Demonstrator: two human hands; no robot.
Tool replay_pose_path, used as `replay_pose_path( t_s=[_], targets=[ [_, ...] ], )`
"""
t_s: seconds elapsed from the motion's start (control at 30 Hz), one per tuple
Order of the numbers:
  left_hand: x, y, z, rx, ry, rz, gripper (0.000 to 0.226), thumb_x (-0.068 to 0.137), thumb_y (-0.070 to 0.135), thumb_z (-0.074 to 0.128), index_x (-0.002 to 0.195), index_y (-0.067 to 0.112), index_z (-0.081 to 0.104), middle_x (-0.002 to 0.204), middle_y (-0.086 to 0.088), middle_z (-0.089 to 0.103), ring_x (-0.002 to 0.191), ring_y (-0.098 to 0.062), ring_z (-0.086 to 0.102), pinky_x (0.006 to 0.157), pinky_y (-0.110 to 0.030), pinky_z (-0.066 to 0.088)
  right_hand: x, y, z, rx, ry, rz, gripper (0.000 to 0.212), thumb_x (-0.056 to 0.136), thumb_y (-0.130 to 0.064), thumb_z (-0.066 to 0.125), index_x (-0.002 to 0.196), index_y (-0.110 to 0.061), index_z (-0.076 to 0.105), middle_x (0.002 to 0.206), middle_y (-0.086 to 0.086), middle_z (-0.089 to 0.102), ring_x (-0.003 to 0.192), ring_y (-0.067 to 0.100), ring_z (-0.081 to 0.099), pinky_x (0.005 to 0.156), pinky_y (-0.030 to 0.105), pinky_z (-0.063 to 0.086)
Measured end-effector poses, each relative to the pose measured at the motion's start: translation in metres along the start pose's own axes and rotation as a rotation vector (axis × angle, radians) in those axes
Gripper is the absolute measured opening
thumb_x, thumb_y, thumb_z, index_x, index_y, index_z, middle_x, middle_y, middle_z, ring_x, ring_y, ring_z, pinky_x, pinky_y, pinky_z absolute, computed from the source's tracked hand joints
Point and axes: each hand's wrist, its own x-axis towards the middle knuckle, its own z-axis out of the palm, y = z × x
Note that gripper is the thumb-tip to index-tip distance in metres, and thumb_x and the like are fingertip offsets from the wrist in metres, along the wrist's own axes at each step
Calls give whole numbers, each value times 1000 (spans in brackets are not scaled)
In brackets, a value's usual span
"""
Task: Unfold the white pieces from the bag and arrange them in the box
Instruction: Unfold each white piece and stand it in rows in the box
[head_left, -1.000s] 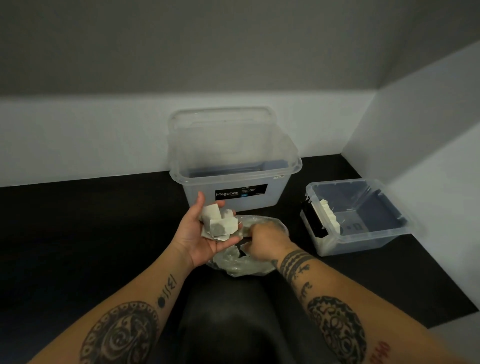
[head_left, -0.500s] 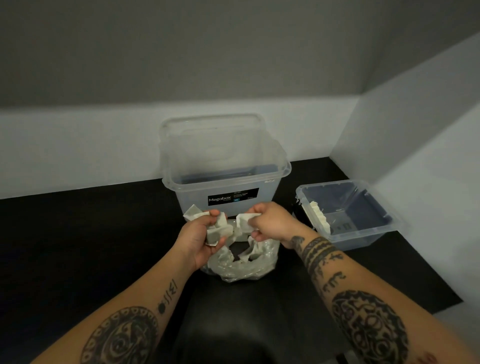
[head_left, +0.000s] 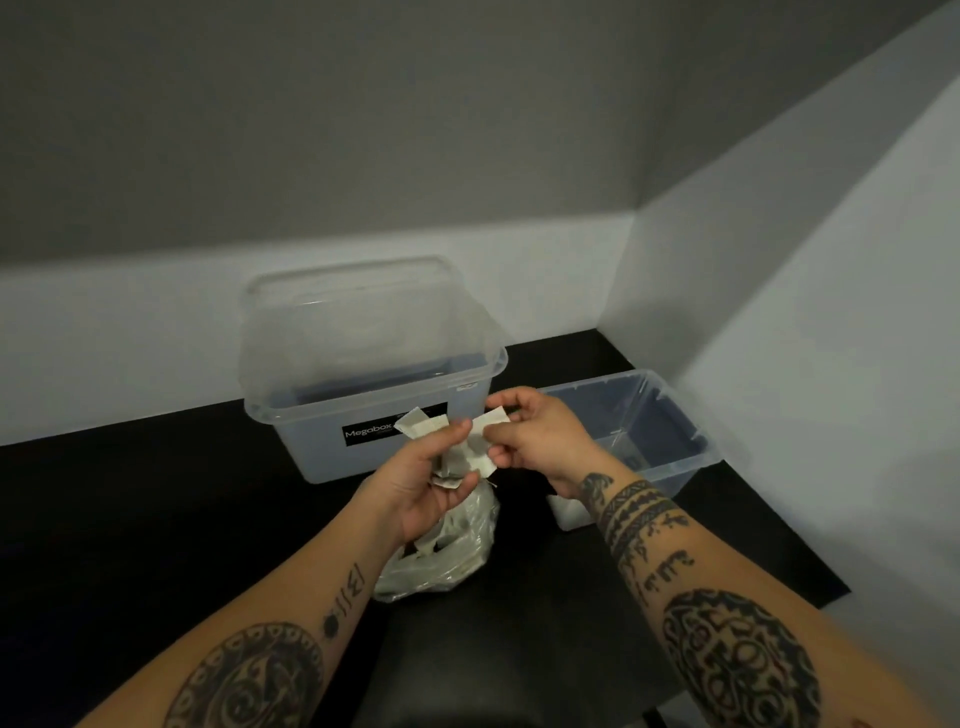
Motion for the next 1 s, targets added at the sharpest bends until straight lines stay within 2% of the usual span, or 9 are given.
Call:
replay_pose_path(
  t_s=[0.07,0.13,0.3,0.43,0.57,0.67,0.8,0.9,1.0],
  targets=[
    [10,-2,12,34,11,33,24,82,15,77,105,13,70,94,-6,75,81,-15,73,63,-22,59,4,0,-13,73,-15,6,30,94,0,65,122,-10,65,93,11,67,65,14,65,67,26,61],
    [23,-4,26,42,54,61,14,91,9,70,104,14,69,88,-5,76,78,-16,74,60,-23,59,10,-1,-28,161,-17,19,22,95,-1,63,116,-7,68,97,12,69,67,15,67,67,26,61],
    [53,-11,66,48,113,112,15,94,15,70,109,11,69,89,-7,78,78,-17,77,55,-24,59,32,-3,-73,197,7,-12,15,94,-7,67,109,-9,69,92,12,71,69,17,65,61,25,56],
    [73,-16,103,39,191,200,9,97,17,68,104,12,69,84,-5,78,74,-15,77,53,-23,58,48,-4,-107,52,1,-62,13,92,-15,71,104,-13,71,90,3,73,69,10,65,58,23,52],
    [94,-21,125,107,256,280,6,96,15,69,100,11,69,87,-6,78,76,-17,77,56,-25,58,62,-5,-141,-199,-52,-168,16,88,-25,75,101,-17,72,97,1,74,81,8,67,63,20,50],
    [103,-25,135,223,257,291,3,94,13,71,97,13,70,92,-7,76,83,-19,75,57,-26,58,72,-7,-164,-260,-79,-277,19,88,-23,77,106,-18,74,97,-2,75,88,8,69,72,15,52],
    [111,-31,142,359,278,269,2,94,15,73,95,14,72,95,-8,74,88,-21,72,59,-26,57,84,-4,-181,-488,-154,-305,14,88,-25,77,101,-22,76,88,-5,73,80,7,67,73,23,52],
    [116,-35,137,375,310,260,3,95,16,71,95,14,73,93,-7,74,87,-19,72,63,-28,58,89,1,-185,-490,-214,-271,12,87,-26,78,97,-21,73,89,1,76,78,14,70,71,28,56],
    [116,-36,133,418,316,237,4,96,17,70,96,14,73,92,-6,73,86,-19,71,65,-28,59,91,9,-184,-447,-284,-245,14,87,-25,78,99,-19,72,90,2,76,77,10,69,76,30,57]
  ],
)
